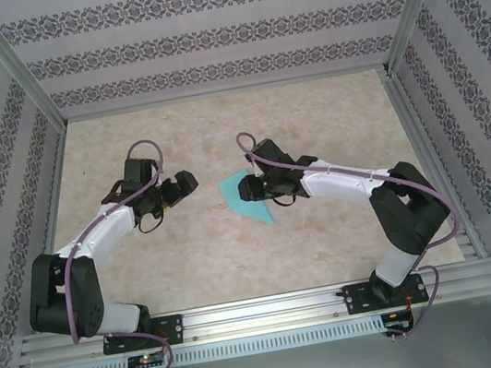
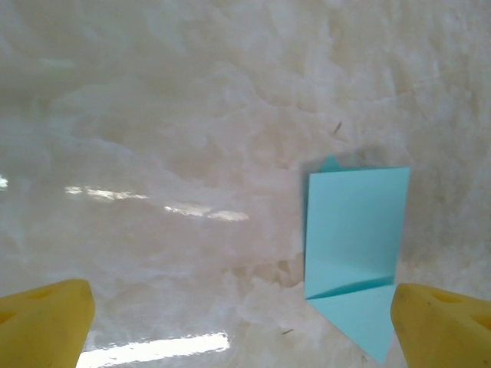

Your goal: Fold a paper plane with a square sheet of paper (pick it up from the middle)

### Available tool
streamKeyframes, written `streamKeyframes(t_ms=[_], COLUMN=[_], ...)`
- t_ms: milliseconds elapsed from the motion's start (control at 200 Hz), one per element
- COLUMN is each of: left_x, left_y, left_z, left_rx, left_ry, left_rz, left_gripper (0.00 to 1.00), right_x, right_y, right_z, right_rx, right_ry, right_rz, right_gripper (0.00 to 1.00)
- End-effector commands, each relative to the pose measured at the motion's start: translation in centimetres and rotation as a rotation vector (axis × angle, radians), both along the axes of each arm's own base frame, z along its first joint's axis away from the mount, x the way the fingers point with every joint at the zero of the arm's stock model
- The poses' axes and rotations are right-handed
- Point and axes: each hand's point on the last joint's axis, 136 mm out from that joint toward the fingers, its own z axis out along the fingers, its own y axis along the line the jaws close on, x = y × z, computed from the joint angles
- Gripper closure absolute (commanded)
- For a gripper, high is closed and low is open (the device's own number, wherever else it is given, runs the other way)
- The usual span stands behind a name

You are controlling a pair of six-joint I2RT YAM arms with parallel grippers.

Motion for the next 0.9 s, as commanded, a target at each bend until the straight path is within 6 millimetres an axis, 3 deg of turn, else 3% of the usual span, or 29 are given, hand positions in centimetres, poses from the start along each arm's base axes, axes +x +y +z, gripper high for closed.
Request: streamKeyframes(t_ms=[0,185,365,609,894], left_x=[0.1,-0.6,-1.1,-1.9,-2.2], left_y=[-2.3,-4.8,-7.2,-10.3,-12.9], left_z=[0.5,0.3,-0.6,-1.9,-3.0], left_rx=[-0.077,-0.126,-0.172,-0.212,-0.269], left_ry=[-0.026,-0.013,0.018,0.069,0.117], left_rz=[-0.054,-0.129,-0.196,-0.258,-0.278], left_gripper=[0.01,0.05,0.1,0.19,0.29], right_x=[0.9,1.2,2.0,1.1,0.4], right_y=[0.8,-0.2,-0.8,-1.9,-2.6], right_z=[0.0,-2.9,-4.5,-8.1,-9.6], right_rx=[0.089,0.056,0.028,0.064,0.209], right_ry=[0.022,0.087,0.076,0.167,0.242], right_rz=[-0.149,-0.231,-0.237,-0.266,-0.263], right_gripper=[0.64,0.65,0.66,0.68,0.68])
